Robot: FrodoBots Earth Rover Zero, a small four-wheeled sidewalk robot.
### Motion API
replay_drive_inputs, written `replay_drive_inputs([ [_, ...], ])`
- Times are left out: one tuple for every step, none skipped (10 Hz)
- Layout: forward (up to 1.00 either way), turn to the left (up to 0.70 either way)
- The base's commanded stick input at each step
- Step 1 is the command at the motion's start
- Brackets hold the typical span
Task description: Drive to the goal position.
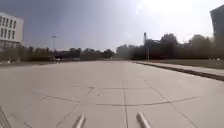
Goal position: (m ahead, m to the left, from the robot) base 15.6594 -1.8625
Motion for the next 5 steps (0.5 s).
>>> replay_drive_inputs([
  [1.0, 0.0],
  [1.0, 0.0],
  [1.0, 0.0],
  [1.0, 0.0],
  [1.0, 0.0],
])
